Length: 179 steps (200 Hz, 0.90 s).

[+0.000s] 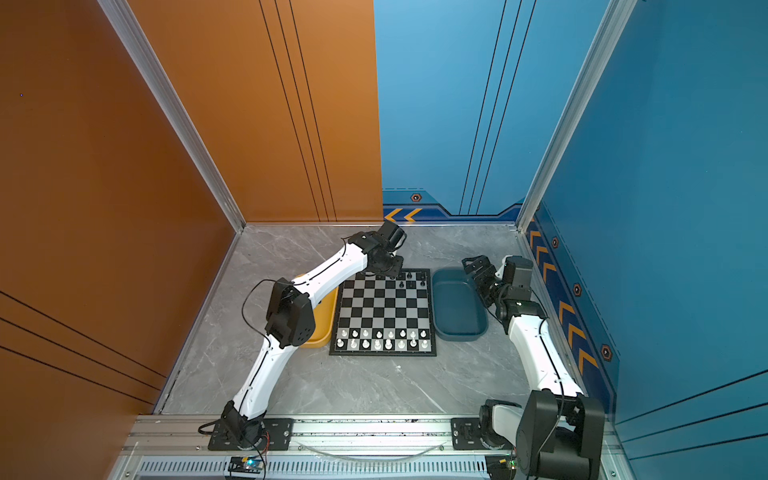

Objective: Set up the chess pieces on the board
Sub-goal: 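Carry the black piece with the left gripper to the board's far row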

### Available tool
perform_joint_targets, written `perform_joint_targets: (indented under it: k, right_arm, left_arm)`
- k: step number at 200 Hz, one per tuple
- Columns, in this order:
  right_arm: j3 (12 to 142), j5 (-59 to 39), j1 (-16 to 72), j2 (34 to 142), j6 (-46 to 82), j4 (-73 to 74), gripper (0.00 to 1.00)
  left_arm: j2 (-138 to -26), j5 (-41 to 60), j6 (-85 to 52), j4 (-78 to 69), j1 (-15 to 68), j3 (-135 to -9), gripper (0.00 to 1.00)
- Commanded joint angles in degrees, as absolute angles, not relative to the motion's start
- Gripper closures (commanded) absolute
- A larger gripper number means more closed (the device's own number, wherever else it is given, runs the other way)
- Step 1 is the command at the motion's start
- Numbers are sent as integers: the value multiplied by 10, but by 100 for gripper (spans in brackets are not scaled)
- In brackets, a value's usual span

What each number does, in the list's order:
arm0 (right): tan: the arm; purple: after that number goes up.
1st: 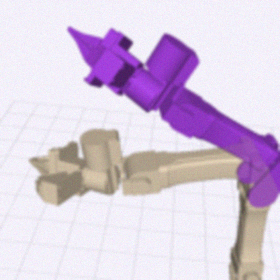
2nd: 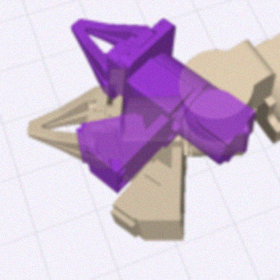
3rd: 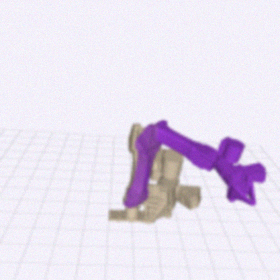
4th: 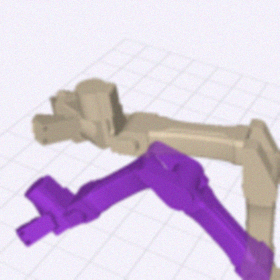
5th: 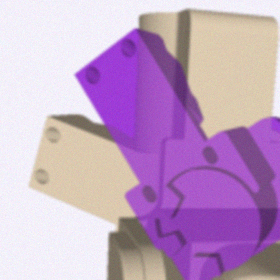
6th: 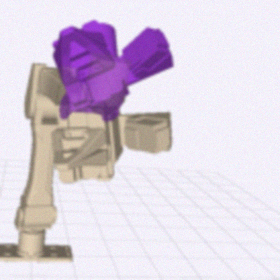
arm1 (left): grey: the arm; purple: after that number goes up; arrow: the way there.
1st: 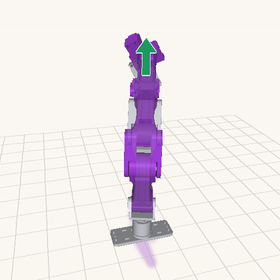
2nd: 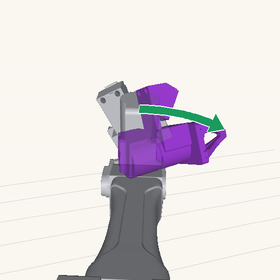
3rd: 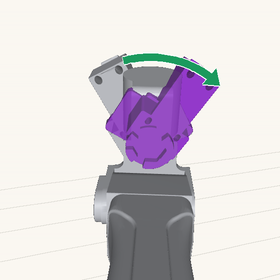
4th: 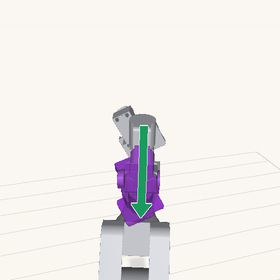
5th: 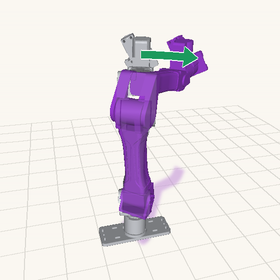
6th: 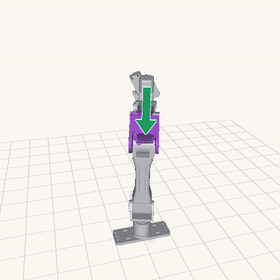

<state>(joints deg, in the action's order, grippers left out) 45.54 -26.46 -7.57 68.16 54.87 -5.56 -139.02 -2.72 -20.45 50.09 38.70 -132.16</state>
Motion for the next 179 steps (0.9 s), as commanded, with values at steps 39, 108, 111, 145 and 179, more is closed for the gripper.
perform_joint_targets:
  k: [39, 108, 111, 145, 179]
  right_arm:
    - [460, -273, -80, 695, 540, -59, 0]
    - [461, -274, -80, 698, 539, -59, 0]
    - [461, -274, -80, 698, 539, -59, 0]
    - [461, -274, -80, 700, 540, -59, 0]
    - [461, -274, -80, 700, 541, -59, 0]
  left_arm:
    - [-1417, -58, -207, 516, 386, -1357, 100]
    - [-1439, -69, -207, 516, 377, -1370, 100]
    - [-1440, -69, -207, 516, 377, -1370, 100]
    - [-1447, -68, -204, 516, 373, -1375, 100]
    - [-1452, -63, -203, 517, 372, -1378, 100]
